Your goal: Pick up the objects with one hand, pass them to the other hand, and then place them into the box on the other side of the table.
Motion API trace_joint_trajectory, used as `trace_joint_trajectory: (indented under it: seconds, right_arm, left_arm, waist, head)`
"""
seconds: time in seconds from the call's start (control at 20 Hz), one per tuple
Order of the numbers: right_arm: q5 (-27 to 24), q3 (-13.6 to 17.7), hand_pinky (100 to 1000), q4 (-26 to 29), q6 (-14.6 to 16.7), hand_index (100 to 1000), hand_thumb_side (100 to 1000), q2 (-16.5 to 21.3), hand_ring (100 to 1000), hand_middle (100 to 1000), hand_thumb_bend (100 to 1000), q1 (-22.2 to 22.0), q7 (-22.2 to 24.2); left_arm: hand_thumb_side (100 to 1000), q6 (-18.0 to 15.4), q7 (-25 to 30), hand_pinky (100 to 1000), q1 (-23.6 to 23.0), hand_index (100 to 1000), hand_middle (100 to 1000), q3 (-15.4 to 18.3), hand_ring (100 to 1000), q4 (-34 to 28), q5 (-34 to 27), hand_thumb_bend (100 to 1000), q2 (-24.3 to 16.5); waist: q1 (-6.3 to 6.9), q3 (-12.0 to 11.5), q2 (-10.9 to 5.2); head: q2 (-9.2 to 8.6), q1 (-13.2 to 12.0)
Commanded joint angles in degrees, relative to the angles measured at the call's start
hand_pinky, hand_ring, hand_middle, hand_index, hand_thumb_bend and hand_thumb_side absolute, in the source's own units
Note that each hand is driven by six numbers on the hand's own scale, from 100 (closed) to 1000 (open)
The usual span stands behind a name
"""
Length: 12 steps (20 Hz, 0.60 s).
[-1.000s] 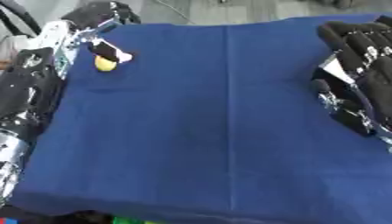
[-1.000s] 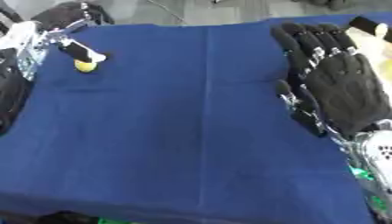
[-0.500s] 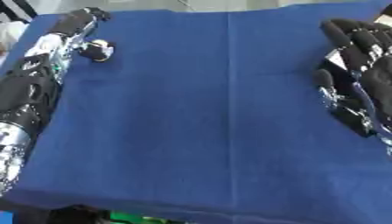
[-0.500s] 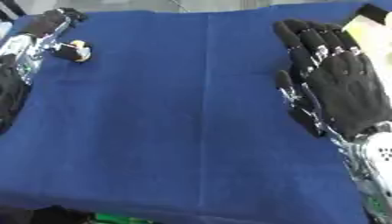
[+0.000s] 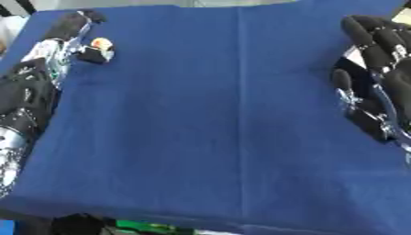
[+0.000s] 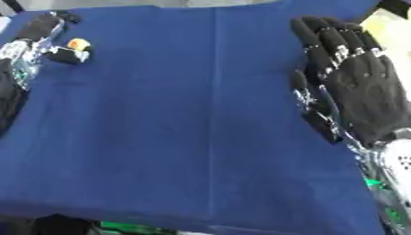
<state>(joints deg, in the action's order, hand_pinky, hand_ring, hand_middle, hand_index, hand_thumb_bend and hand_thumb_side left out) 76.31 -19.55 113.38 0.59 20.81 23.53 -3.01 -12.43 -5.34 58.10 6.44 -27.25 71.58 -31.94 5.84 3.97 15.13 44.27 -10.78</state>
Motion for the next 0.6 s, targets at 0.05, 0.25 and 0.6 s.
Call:
trace_joint_trajectory:
  seconds: [0.05, 0.25, 0.6]
  right_arm:
    - [-0.4, 0.1, 821, 1.2, -0.3, 1000, 100, 0.0, 873, 881, 100, 0.6, -0.2]
    - [-0.4, 0.1, 820, 1.2, -0.4, 1000, 100, -0.1, 873, 881, 100, 0.6, -0.3]
    - [-0.6, 0.0, 818, 1.2, -0.6, 1000, 100, -0.2, 875, 882, 100, 0.4, -0.5]
  left_arm:
    - [337, 1.3, -1.1, 762, 0.9, 864, 750, 0.1, 713, -0.6, 3.7, 431, -2.8]
    - [344, 3.0, -4.2, 746, 0.7, 849, 728, 0.4, 693, -0.6, 6.9, 458, -2.8]
    - [357, 4.6, -6.4, 720, 0.3, 818, 689, 0.3, 653, 0.0, 10.5, 454, -2.3]
  waist:
    - [-0.05, 0.0, -0.81]
    - [0.00, 0.0, -0.76]
    - [-0.07, 0.0, -0.66]
  head:
    - [-0.15, -0.4]
    - [-0.15, -0.4]
    - [-0.15, -0.2]
